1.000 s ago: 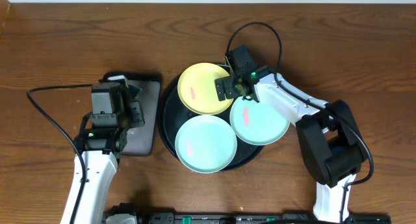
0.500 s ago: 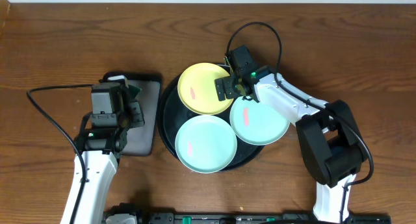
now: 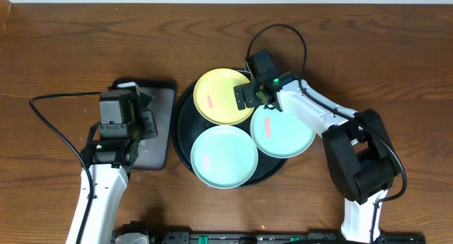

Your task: Clean dirty plates on tray and stack at the side

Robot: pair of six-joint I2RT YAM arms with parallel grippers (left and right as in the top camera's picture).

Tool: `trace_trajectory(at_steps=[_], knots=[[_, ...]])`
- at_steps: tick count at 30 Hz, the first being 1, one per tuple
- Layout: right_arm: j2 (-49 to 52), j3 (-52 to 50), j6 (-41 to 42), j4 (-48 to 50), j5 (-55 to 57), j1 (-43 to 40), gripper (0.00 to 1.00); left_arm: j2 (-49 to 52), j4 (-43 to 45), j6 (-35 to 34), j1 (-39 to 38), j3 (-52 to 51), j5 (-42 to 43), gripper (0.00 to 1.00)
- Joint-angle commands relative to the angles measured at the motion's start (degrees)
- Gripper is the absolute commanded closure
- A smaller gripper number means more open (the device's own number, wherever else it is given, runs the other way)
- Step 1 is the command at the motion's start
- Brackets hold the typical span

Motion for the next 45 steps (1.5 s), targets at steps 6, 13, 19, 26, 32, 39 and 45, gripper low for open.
trace_trajectory(at_steps=[6, 13, 19, 26, 32, 39, 45], knots=[[-0.2, 0.2, 0.2, -0.1, 0.2, 0.5, 0.01, 0.1, -0.1, -0.5, 0.1, -0.2, -0.4, 0.93], [-0.2, 0.2, 0.2, -0.1, 0.2, 0.5, 0.01, 1.7, -0.1, -0.5, 0.1, -0.2, -0.4, 0.92], [-0.2, 0.2, 0.2, -0.1, 0.2, 0.5, 0.01, 5.6, 0.9, -0.5, 0.1, -0.2, -0.4, 0.93], [-0.2, 0.2, 0.2, -0.1, 0.2, 0.5, 0.01, 6.5, 1.5, -0.5, 0.1, -0.2, -0.4, 0.93], [-0.2, 0.2, 0.2, -0.1, 0.2, 0.5, 0.01, 6.5, 1.4, -4.0, 0.1, -0.2, -0.2, 0.92], [-0.2, 0.2, 0.2, -0.1, 0.2, 0.5, 0.01, 6.5, 1.9, -3.9, 0.0, -0.2, -0.2, 0.93], [-0.2, 0.2, 0.3, 0.2, 0.2, 0.5, 0.01, 6.5, 1.9, -3.9, 0.0, -0.2, -0.2, 0.92]])
